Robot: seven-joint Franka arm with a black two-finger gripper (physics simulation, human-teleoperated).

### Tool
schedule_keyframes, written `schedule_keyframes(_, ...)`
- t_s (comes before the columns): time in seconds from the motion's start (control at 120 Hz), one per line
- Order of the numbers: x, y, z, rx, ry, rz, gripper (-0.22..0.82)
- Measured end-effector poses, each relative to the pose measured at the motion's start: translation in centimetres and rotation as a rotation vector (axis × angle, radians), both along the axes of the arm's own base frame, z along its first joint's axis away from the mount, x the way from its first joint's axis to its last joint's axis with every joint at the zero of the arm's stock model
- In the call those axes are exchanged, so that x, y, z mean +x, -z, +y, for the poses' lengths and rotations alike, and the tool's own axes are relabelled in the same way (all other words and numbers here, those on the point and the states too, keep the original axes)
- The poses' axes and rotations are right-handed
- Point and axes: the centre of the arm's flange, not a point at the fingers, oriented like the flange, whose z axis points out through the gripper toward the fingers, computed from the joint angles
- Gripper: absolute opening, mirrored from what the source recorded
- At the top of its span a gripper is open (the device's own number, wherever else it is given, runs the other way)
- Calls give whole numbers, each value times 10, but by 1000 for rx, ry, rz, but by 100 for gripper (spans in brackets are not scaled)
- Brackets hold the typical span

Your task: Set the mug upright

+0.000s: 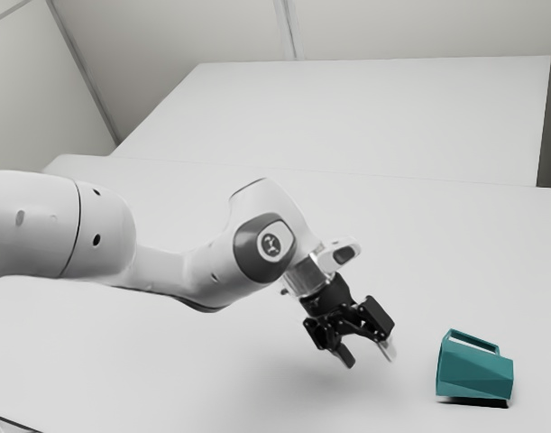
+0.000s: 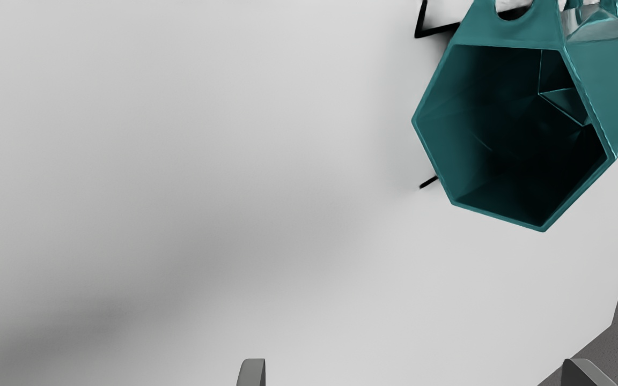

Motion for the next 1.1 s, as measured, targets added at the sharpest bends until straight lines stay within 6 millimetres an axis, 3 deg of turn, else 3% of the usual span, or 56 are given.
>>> schedule_keyframes(0.158,-9,3,-22,-27,-37,-40,60)
schedule_keyframes(0.567,1,21,-35,-86,-189,-95,60)
schedule_keyframes(0.908,18,20,-69,-124,-152,-176,60)
schedule_keyframes(1.1,16,24,-84,-135,-125,-192,60)
